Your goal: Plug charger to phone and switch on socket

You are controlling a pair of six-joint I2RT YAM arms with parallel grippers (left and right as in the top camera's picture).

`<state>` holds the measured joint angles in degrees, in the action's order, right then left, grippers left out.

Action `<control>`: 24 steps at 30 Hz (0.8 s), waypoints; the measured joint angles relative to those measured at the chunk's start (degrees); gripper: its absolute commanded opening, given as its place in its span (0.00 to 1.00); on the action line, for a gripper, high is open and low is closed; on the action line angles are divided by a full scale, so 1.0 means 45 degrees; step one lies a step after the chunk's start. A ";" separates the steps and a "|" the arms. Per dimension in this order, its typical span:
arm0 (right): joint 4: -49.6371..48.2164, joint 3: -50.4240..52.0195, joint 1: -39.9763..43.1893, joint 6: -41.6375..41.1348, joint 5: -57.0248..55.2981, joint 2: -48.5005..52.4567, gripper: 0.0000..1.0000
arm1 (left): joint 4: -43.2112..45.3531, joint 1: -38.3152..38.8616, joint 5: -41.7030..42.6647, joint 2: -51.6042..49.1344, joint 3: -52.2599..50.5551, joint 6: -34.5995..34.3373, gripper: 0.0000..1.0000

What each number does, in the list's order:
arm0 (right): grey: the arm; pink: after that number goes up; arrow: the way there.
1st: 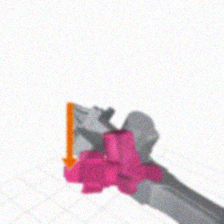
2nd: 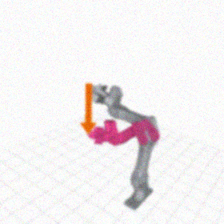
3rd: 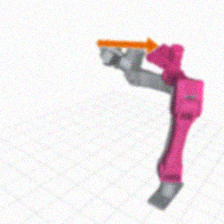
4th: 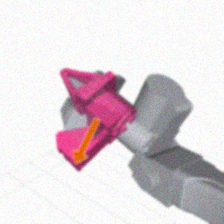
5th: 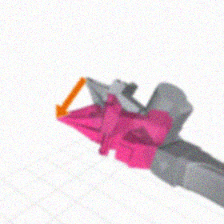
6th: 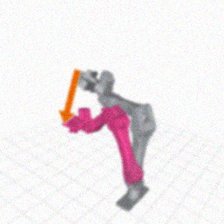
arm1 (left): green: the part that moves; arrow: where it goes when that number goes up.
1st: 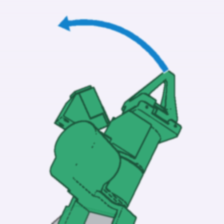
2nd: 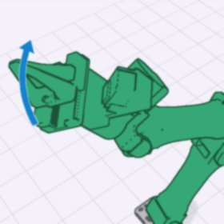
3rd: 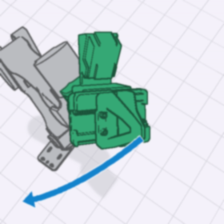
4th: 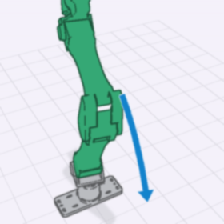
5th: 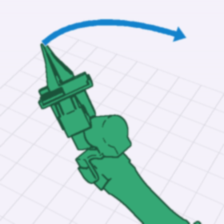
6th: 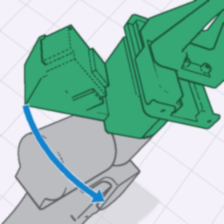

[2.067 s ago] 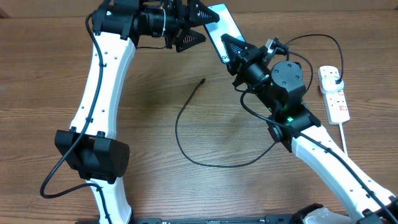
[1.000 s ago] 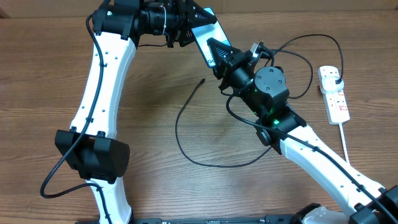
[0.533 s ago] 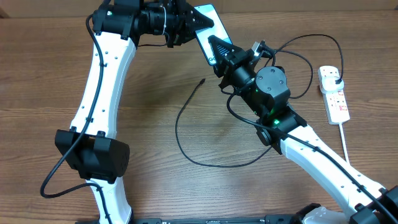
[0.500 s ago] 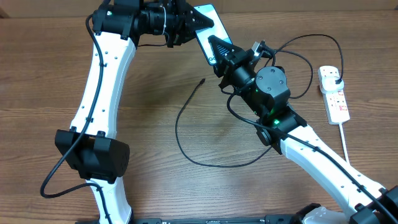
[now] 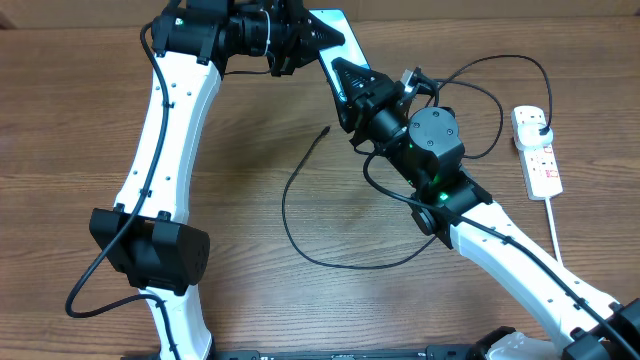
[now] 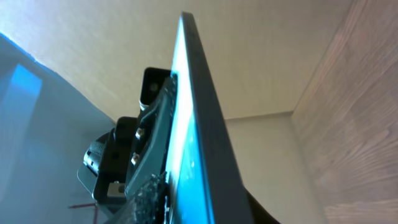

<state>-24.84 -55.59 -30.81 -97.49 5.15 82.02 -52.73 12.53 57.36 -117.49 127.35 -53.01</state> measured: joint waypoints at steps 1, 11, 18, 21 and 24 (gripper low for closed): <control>-0.0005 0.0000 -0.0019 0.0058 0.0078 0.0000 0.45 | 0.0005 0.0000 -0.0049 -0.0005 0.0000 0.0000 0.04; 0.0889 0.0000 -0.0083 0.0238 0.0335 0.0000 0.56 | -0.1447 0.0015 -0.1525 -0.0005 0.0000 0.1457 0.04; 0.3249 0.0005 -0.0340 0.1588 0.0816 0.0039 0.65 | -0.3531 -0.0374 -0.2939 0.0000 0.0034 0.3400 0.04; 0.3895 0.0005 -0.0316 0.3172 0.0733 0.0044 0.71 | -0.4405 -0.0826 -0.3614 0.0000 0.0039 0.4469 0.04; 0.4488 0.0000 -0.0233 0.5153 0.0311 0.0044 0.77 | -0.4945 -0.1535 -0.4551 0.0000 0.0029 0.5639 0.04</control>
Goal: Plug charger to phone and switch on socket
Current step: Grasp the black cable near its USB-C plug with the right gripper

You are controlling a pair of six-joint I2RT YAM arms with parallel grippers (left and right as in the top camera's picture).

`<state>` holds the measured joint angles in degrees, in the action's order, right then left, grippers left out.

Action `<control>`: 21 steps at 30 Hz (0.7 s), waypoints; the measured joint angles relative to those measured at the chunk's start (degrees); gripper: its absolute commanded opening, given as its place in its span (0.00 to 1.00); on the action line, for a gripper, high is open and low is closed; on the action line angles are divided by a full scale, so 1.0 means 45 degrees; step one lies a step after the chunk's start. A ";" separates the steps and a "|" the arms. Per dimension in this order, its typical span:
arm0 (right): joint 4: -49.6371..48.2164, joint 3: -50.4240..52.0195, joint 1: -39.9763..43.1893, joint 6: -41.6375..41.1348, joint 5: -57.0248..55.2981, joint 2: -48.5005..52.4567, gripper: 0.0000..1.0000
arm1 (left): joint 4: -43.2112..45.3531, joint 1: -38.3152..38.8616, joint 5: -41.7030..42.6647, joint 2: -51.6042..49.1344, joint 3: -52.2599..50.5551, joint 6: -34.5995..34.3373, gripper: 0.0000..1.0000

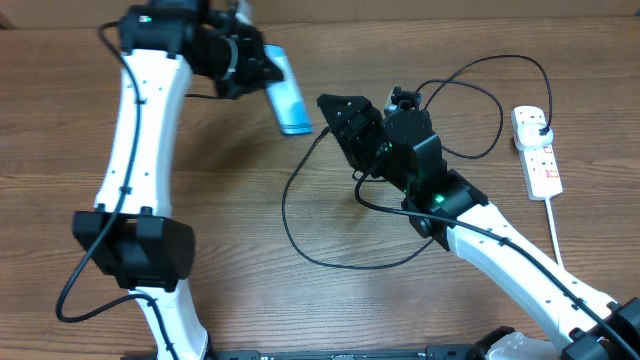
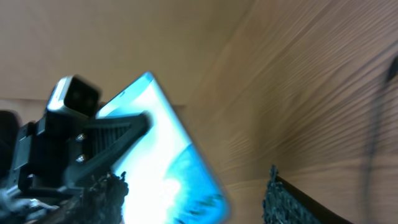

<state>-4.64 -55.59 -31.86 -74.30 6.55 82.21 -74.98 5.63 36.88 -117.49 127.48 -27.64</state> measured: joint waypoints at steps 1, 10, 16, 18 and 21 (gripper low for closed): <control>0.0204 0.0000 0.0073 0.0568 -0.0083 0.0000 0.79 | -0.0083 -0.0316 -0.0262 0.0000 -0.0019 0.0345 0.04; 0.4172 -0.0024 0.0559 0.4527 -0.0476 -0.0005 0.91 | -0.0044 -0.2118 -0.0180 0.0000 -0.2186 0.2288 0.04; 0.6441 -0.0029 0.0559 0.5848 -0.0452 0.0000 0.91 | 0.0520 -0.2404 0.2438 -0.0015 -0.4498 0.3565 0.04; 0.6858 -0.0029 0.0563 0.6450 -0.0189 0.0000 0.88 | 0.0500 -0.2419 0.3419 -0.0015 -0.5013 0.3900 0.04; 0.7218 -0.0029 0.0563 0.7043 0.0491 0.0000 0.75 | 0.0277 -0.2419 0.4760 -0.0015 -0.5406 0.4245 0.04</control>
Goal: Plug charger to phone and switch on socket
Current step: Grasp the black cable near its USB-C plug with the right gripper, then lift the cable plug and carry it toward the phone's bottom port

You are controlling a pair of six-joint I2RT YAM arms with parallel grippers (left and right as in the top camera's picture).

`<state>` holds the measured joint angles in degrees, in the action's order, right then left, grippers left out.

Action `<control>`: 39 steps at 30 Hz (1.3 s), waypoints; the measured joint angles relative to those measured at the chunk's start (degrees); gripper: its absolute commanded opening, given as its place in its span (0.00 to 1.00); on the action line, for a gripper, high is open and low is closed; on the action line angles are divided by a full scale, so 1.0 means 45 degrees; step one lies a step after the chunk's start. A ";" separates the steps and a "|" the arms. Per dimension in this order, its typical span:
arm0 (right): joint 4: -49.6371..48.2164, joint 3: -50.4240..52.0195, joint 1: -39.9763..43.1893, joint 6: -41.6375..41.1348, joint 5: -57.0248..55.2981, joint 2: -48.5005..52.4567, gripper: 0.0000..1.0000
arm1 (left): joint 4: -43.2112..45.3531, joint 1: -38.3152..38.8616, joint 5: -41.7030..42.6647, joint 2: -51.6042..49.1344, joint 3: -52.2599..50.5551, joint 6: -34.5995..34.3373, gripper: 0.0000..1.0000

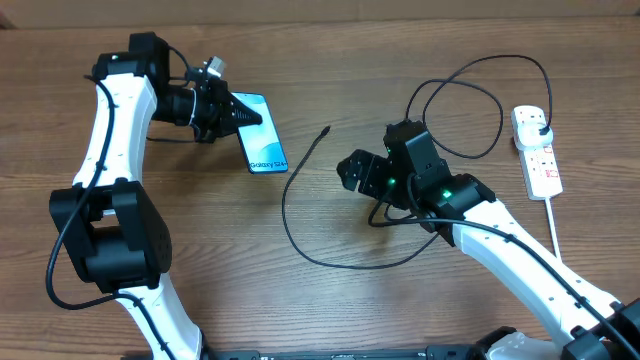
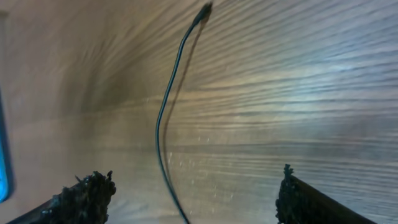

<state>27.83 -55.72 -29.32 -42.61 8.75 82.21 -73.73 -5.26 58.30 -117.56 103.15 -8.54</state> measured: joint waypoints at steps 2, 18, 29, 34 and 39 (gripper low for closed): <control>0.0034 0.0000 0.0000 0.0194 0.0500 0.0000 0.74 | -0.0199 0.0000 0.0787 0.0000 -0.0029 0.0112 0.04; 0.2671 -0.6499 0.0034 0.0651 0.1399 0.4391 0.57 | 0.0102 -0.1443 0.3866 0.0000 -0.0039 0.0311 0.04; 0.1569 -0.7261 0.0544 -0.1603 0.1418 0.7067 0.38 | 0.0049 -0.1588 0.3623 0.0000 -0.0039 0.0277 0.04; 0.1161 -0.7261 0.0554 -0.2438 0.1433 0.7791 0.34 | 0.0049 -0.1588 0.3570 0.0000 -0.0039 0.0277 0.04; 0.0646 -0.7266 0.0554 -0.2953 0.1438 0.8539 0.33 | 0.0049 -0.1588 0.3541 0.0000 -0.0039 0.0277 0.04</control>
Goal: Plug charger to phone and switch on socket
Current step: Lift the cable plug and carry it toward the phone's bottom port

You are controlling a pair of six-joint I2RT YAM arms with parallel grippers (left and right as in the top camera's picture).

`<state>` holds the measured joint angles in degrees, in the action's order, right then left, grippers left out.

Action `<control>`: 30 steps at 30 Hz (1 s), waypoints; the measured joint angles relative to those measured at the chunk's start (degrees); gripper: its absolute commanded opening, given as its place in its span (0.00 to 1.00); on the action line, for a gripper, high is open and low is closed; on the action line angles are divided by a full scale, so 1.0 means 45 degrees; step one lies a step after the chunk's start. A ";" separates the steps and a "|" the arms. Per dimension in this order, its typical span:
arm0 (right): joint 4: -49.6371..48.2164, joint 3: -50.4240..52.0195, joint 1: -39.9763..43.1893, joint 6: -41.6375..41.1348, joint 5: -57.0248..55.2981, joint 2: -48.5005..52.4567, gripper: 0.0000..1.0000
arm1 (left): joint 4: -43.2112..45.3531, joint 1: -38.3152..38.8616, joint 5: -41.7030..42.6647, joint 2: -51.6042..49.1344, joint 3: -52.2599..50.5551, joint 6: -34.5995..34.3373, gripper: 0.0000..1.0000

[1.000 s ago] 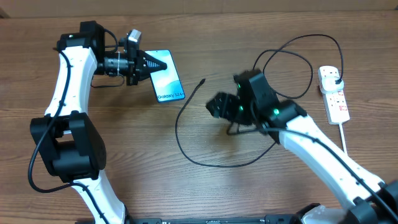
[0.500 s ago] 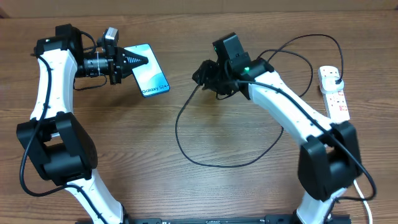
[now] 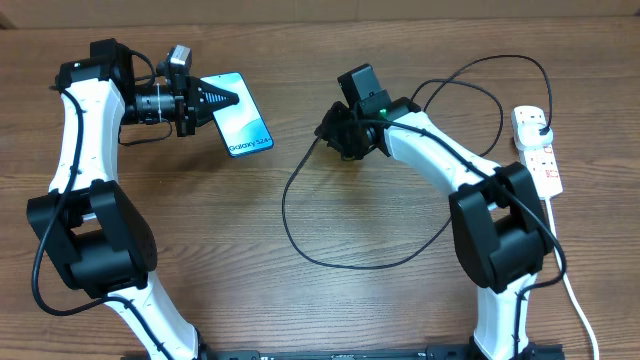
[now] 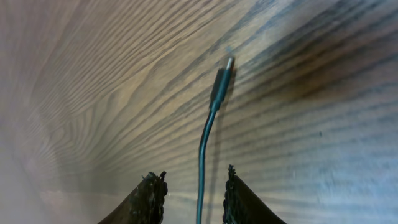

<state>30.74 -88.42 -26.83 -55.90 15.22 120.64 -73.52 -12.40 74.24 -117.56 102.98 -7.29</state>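
A phone point(image 3: 240, 128) with a lit blue screen hangs over the table at the back left. My left gripper point(image 3: 212, 101) is shut on its left edge. The black charger cable point(image 3: 290, 225) loops across the middle of the table. Its plug tip point(image 4: 229, 64) lies on the wood, pointing away from my right gripper point(image 4: 194, 182). That gripper point(image 3: 337, 137) sits low over the plug end, jaws narrowly open, with the cable point(image 4: 202, 155) running between the fingers point(image 4: 152, 196) and a gap on each side. The white socket strip point(image 3: 538, 150) lies at the far right.
The cable's far part curls in loops point(image 3: 470, 100) at the back right and ends in a plug in the socket strip. A white lead point(image 3: 560, 235) runs from the strip toward the front edge. My right arm point(image 3: 450, 165) stretches across the right side of the table.
My right gripper was wide open over the middle of the table. It is now at the cable's plug end, jaws much narrower around the cable. The phone sits slightly further left.
First the phone was held high at the back centre, with both grippers at it. Then my left gripper alone had it and the right stood open nearby. Later the phone was at the left and my right gripper faced the cable, where it now straddles the plug end.
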 measured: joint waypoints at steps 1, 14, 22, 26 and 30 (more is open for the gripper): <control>-0.0078 0.0000 0.0000 -0.0053 0.0000 0.0136 0.33 | 0.0000 0.0000 -0.0024 0.0000 0.0000 0.0000 0.04; -0.1365 -0.0019 0.0000 -0.0578 0.0151 0.1044 0.31 | -0.0053 0.0010 -0.0423 0.0000 0.0000 0.0000 0.04; -0.1826 -0.0141 0.0000 -0.0845 0.0427 0.1705 0.28 | -0.0063 0.0029 -0.0466 0.0000 0.0000 0.0000 0.04; -0.2021 -0.0160 0.0000 -0.0869 0.0447 0.1778 0.25 | -0.0087 0.0092 -0.0466 0.0000 0.0000 0.0000 0.04; -0.2147 -0.0160 0.0000 -0.0903 0.0432 0.1826 0.22 | -0.0087 0.0092 -0.0471 0.0000 0.0000 0.0000 0.04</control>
<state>21.08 -89.14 -26.83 -59.96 17.17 128.86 -73.91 -11.99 72.12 -117.56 102.98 -7.29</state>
